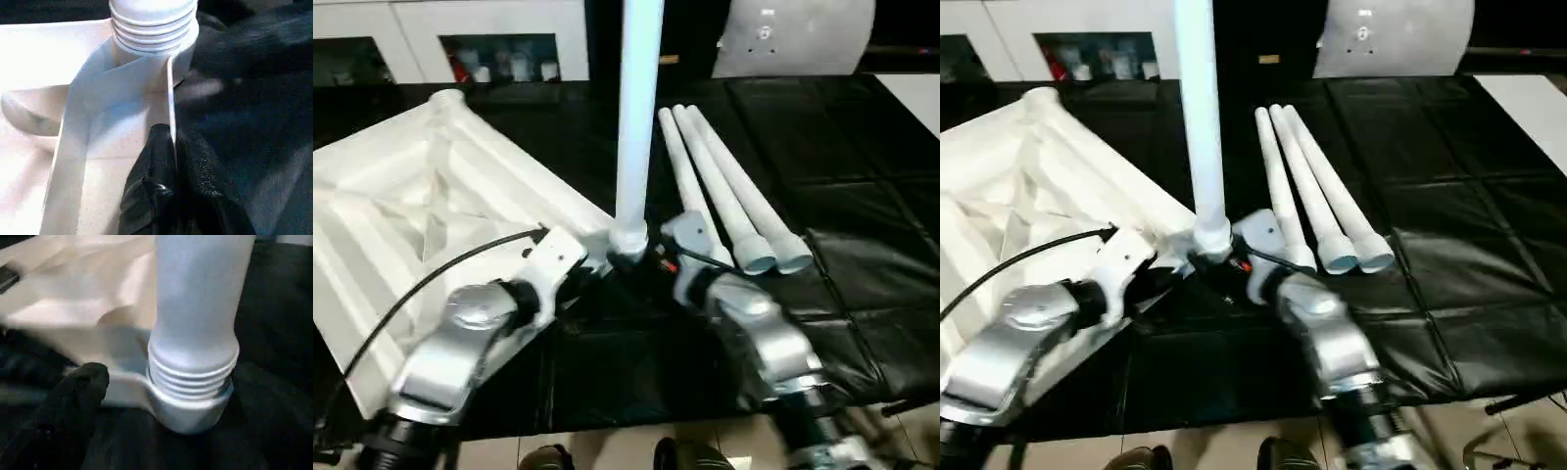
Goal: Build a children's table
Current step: Rotate leg to tighten
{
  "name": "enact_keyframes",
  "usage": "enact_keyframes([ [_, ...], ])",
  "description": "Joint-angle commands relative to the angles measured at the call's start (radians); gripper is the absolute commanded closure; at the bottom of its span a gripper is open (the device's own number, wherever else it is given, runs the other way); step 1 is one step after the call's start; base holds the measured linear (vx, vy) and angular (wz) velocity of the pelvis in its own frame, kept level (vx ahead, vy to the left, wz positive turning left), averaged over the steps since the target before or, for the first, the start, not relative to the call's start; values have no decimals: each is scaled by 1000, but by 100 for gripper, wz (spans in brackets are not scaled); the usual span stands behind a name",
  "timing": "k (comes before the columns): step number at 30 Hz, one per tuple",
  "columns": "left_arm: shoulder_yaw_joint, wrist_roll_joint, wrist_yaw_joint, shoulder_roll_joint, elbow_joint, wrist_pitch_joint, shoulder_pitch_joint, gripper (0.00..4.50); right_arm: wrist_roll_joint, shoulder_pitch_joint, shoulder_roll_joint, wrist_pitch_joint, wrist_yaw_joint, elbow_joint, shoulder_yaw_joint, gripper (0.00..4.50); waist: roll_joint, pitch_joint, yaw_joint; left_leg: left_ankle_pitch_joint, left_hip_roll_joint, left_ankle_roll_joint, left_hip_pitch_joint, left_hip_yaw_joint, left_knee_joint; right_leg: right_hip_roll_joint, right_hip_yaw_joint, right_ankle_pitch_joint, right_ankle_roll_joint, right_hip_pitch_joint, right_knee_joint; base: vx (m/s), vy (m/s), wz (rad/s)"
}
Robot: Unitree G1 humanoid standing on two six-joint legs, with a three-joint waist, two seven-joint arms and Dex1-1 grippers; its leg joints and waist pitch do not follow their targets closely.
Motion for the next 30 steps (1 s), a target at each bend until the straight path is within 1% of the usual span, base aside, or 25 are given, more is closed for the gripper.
enact_keyframes([
  [1,-35,-29,-125,49,43,-70,17,450,50,2,-47,-12,121,-37,11,7,7,-55,4,-63,49,124,-2,-16,-52,-83,64,-30,-238,61,-66,0,0,0],
  [2,-47,-46,-199,89,65,-135,17,450,72,-1,-87,-10,191,-45,10,7,5,-54,9,-77,47,128,-1,-17,-52,-83,64,-65,-231,62,-70,0,0,0],
  [3,-47,-46,-199,89,65,-135,17,450,72,-1,-87,-10,191,-45,10,7,6,-54,13,-85,48,130,1,-18,-54,-83,63,-86,-227,61,-72,0,0,0],
  [4,-51,-55,-227,106,75,-156,16,450,81,-3,-104,-7,217,-48,11,7,7,-52,14,-95,51,126,4,-17,-56,-83,65,-106,-226,57,-73,0,0,0],
  [5,-60,-58,-268,131,90,-187,13,450,89,-6,-126,-8,256,-51,18,7,10,-52,17,-95,54,117,8,-15,-55,-83,66,-98,-232,53,-71,0,0,0],
  [6,-73,-60,-325,168,112,-218,8,450,94,-15,-153,-12,301,-46,29,7,9,-52,19,-95,53,116,8,-16,-56,-82,65,-97,-233,54,-71,0,0,0],
  [7,-79,-59,-352,186,122,-233,5,450,96,-19,-165,-15,321,-43,34,7,8,-53,21,-98,51,116,6,-17,-57,-83,65,-104,-230,56,-69,0,0,0],
  [8,-85,-67,-407,211,142,-268,1,450,101,-28,-182,-16,358,-37,43,7,10,-53,21,-107,52,115,8,-17,-57,-83,64,-116,-231,54,-71,0,0,0],
  [10,-87,-78,-454,227,156,-282,-5,450,101,-39,-197,-23,398,-26,56,7,9,-54,22,-103,54,109,10,-15,-57,-83,66,-102,-239,54,-69,0,0,0],
  [11,-91,-80,-480,235,169,-300,-10,450,102,-45,-204,-27,420,-20,64,7,12,-55,25,-96,56,103,11,-15,-57,-85,66,-88,-246,54,-65,0,0,0],
  [12,-108,-80,-531,257,198,-332,-21,450,102,-58,-220,-38,473,-3,85,7,11,-55,25,-96,55,105,9,-16,-57,-85,66,-86,-249,54,-66,0,0,0],
  [13,-109,-80,-534,258,200,-335,-22,450,102,-59,-221,-39,476,-2,86,7,10,-58,27,-88,53,108,9,-15,-55,-85,65,-73,-251,56,-63,0,0,0],
  [15,-121,-78,-561,270,221,-361,-29,450,102,-68,-233,-48,514,9,103,7,8,-60,30,-65,54,113,8,-14,-53,-85,66,-31,-262,58,-58,0,0,0],
  [16,-126,-71,-573,272,237,-377,-36,450,100,-73,-237,-53,532,16,111,7,8,-61,33,-57,55,117,8,-14,-52,-85,66,-18,-267,59,-56,0,0,0],
  [19,-137,-62,-586,278,272,-405,-53,450,96,-90,-241,-66,559,35,125,7,6,-61,34,-57,56,119,5,-14,-52,-87,64,-18,-272,61,-54,0,0,0],
  [20,-138,-62,-587,278,275,-408,-55,450,96,-91,-241,-67,561,36,126,33,6,-61,34,-64,55,115,6,-13,-52,-87,65,-32,-270,61,-56,0,0,0],
  [22,-144,-59,-604,281,289,-425,-61,450,97,-101,-239,-69,575,45,135,42,7,-61,34,-73,57,107,6,-14,-53,-88,65,-49,-268,61,-57,0,0,0],
  [23,-145,-58,-613,280,298,-435,-65,450,97,-106,-237,-72,582,52,138,47,5,-60,34,-81,56,103,5,-14,-53,-89,65,-64,-264,62,-59,0,0,0],
  [24,-146,-57,-620,279,306,-442,-68,450,97,-111,-235,-74,587,58,141,61,6,-61,35,-81,56,101,6,-14,-53,-89,65,-67,-263,61,-59,0,0,0],
  [25,-147,-56,-627,278,315,-453,-72,450,97,-115,-232,-78,591,65,143,76,5,-61,35,-76,55,99,5,-14,-53,-88,66,-65,-263,62,-57,0,0,0],
  [26,-148,-56,-631,277,322,-458,-76,450,97,-119,-228,-78,595,70,145,76,5,-62,34,-72,55,101,6,-14,-52,-88,65,-56,-265,61,-57,0,0,0],
  [27,-149,-55,-632,275,326,-462,-79,450,96,-121,-223,-82,593,76,146,85,3,-62,34,-70,56,101,6,-14,-52,-87,65,-52,-266,61,-56,0,0,0],
  [28,-149,-55,-632,275,326,-462,-79,450,96,-121,-223,-82,593,76,146,89,4,-62,34,-67,56,102,6,-13,-52,-88,66,-49,-267,60,-55,0,0,0],
  [30,-152,-55,-633,273,335,-469,-85,450,97,-124,-216,-87,593,86,146,114,5,-64,36,-63,57,103,7,-14,-52,-88,65,-41,-268,61,-54,0,0,0],
])
